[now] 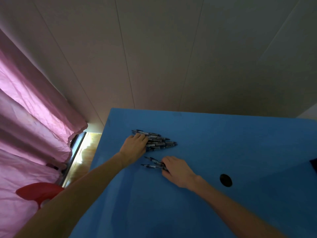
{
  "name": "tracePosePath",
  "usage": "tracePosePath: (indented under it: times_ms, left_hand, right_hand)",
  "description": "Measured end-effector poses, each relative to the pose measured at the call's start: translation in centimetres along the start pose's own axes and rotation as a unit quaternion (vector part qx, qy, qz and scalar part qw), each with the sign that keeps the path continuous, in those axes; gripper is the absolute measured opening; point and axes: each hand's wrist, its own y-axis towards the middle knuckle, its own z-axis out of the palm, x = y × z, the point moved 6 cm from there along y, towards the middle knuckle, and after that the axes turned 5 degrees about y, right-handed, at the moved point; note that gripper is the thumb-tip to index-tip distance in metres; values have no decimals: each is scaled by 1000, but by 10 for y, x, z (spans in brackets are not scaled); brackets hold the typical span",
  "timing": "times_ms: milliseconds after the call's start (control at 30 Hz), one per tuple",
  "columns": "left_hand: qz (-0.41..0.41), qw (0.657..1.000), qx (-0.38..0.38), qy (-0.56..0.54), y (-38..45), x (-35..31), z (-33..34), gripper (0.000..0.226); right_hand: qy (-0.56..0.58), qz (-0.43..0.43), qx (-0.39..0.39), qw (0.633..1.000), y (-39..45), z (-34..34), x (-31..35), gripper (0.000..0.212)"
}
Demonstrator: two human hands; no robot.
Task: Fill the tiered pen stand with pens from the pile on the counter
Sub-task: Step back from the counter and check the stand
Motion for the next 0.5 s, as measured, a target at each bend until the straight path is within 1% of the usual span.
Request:
tracePosePath:
  times_ms: [167, 300, 433, 500]
  left_hand:
    - [35, 998, -24, 43, -1, -1, 4, 26]
    - [57, 994, -50, 75, -1, -4, 4, 26]
    - [81, 992, -37, 94, 4, -10, 6, 20]
    - [80, 991, -19, 102, 5, -10, 4, 21]
  right_hand:
    - [2, 0, 2, 1000, -2, 0, -1, 27]
    - [9, 0, 0, 1000, -5, -1, -1, 25]
    - [8, 1, -5, 1000, -5, -1, -1, 24]
    - [11, 1, -4, 1000, -6, -1, -2, 23]
